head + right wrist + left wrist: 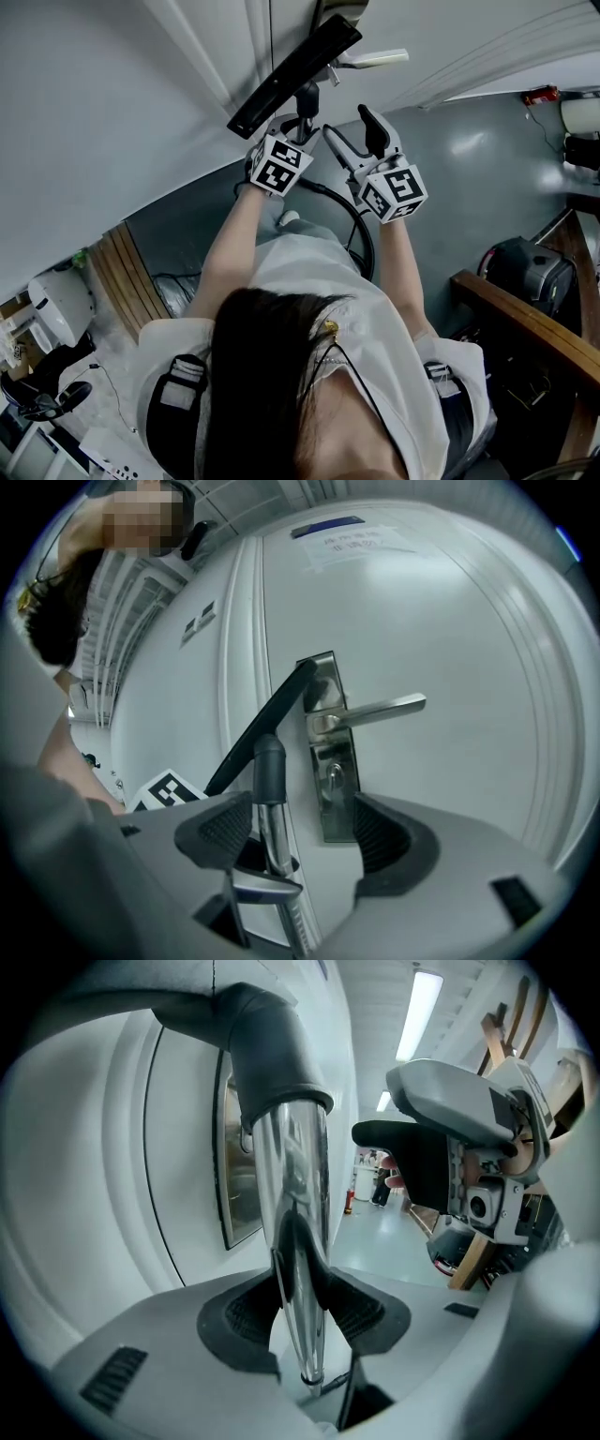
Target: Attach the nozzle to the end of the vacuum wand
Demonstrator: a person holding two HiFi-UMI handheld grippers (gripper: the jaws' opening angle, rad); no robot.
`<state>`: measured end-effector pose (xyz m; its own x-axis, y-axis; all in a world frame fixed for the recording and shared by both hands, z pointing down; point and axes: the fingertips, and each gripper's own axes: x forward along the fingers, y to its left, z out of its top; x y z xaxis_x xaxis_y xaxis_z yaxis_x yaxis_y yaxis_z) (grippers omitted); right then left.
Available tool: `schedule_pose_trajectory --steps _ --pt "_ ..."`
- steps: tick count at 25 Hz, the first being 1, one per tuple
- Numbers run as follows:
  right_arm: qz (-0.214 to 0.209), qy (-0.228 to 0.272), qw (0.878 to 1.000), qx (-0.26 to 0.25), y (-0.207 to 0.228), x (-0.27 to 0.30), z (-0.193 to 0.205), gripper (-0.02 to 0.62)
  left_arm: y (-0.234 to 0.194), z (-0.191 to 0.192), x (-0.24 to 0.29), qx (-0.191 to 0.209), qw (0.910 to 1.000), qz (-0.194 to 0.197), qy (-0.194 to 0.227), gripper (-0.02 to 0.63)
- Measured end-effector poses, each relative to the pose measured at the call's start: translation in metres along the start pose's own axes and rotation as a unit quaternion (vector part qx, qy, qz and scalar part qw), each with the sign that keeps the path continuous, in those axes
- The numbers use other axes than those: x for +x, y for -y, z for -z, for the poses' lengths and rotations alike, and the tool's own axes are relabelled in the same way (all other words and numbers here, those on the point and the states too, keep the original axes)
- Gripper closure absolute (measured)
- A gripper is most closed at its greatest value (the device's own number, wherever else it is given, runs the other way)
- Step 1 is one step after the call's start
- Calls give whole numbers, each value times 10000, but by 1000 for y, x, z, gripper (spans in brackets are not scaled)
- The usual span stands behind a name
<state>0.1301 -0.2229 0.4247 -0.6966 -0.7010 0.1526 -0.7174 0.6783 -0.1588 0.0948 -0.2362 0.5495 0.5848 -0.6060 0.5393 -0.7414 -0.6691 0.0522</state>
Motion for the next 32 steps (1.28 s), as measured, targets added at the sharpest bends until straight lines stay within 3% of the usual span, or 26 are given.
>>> schedule_pose_trajectory --steps 6,10,32 --pt "-25 6 9996 270 -2 6 0 267 -9 -1 2 -76 10000 -49 -15 453" --pt "215 -65 9991 348 0 13 4 267 -11 0 1 -130 9999 -56 12 453" --pt "477 -365 9967 554 -2 22 28 268 -18 2 2 -177 9998 -12 98 453"
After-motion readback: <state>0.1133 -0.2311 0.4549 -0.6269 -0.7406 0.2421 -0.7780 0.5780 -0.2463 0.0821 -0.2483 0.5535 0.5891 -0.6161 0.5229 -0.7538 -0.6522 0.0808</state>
